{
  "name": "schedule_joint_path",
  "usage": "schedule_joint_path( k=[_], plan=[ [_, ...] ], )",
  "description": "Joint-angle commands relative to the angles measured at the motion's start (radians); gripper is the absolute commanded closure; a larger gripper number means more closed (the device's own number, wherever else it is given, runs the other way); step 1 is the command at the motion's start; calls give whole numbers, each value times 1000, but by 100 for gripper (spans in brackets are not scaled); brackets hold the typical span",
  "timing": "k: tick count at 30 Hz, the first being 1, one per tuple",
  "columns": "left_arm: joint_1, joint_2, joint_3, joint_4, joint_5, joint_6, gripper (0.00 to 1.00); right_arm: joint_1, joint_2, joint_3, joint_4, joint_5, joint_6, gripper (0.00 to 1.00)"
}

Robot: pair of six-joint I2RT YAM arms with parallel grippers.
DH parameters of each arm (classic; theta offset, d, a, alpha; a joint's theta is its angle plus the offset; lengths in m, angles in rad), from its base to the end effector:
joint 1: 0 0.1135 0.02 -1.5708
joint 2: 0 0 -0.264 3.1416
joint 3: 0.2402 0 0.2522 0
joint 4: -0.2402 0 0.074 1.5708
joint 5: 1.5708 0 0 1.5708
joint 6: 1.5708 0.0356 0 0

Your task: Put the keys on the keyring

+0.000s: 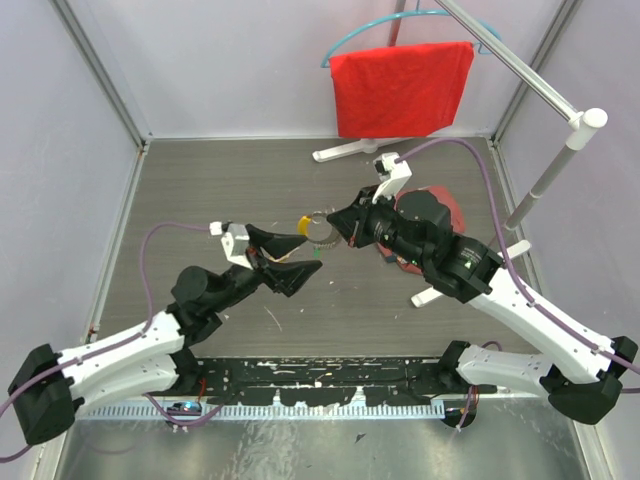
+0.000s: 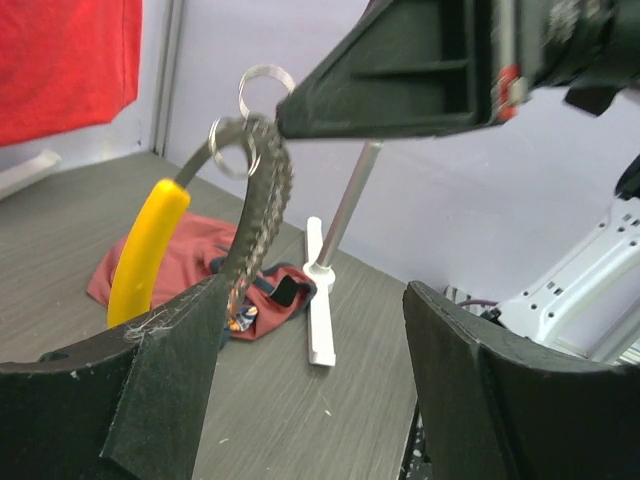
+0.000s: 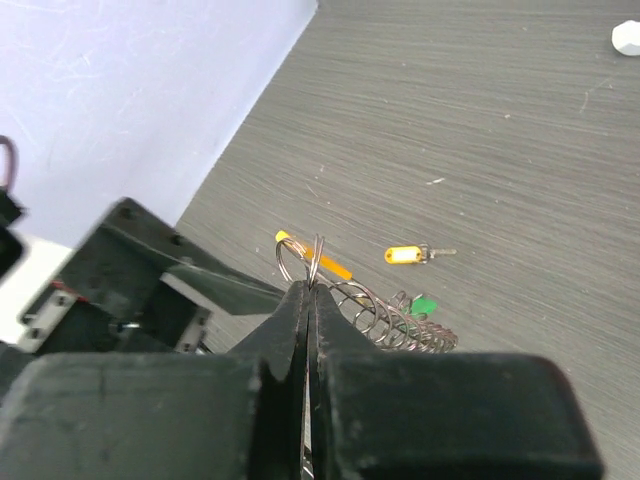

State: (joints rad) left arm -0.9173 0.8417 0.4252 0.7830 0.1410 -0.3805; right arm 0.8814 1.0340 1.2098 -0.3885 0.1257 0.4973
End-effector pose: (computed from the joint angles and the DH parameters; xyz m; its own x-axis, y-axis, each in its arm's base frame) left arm 0.1142 -0.1574 0.3053 -0.1193 -0.4490 -0.8855 0.8848 0.3565 -0.3000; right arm 0.1450 0.1689 0.4192 -0.4460 0.2030 -0.8717 -0.5402 0.7154 0.4430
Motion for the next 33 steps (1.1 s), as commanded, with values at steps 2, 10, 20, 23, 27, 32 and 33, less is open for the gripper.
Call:
schedule_joint_path(
  k=[2, 10, 20, 23, 27, 32, 33],
  plan=[
    [-2, 124, -25, 221, -37, -29, 22, 0, -37, 24, 143, -68, -16, 99],
    [-2, 196, 1, 298, -117, 21, 19, 1, -69, -5, 152, -93, -31, 99],
    [-2, 169, 30, 307, -70, 102, 24, 0, -75, -28, 148, -128, -42, 99],
    [-2, 167, 39, 308, -59, 127, 24, 1, -83, -35, 146, -140, -50, 99],
    [-2, 165, 47, 315, -31, 168, 23, 0, -86, -36, 142, -163, -62, 99],
    [-2, 168, 40, 346, -14, 204, 23, 0, -90, -38, 140, -178, -74, 99],
    [-2, 168, 40, 346, -15, 205, 23, 1, -91, -38, 138, -177, -75, 99]
  ],
)
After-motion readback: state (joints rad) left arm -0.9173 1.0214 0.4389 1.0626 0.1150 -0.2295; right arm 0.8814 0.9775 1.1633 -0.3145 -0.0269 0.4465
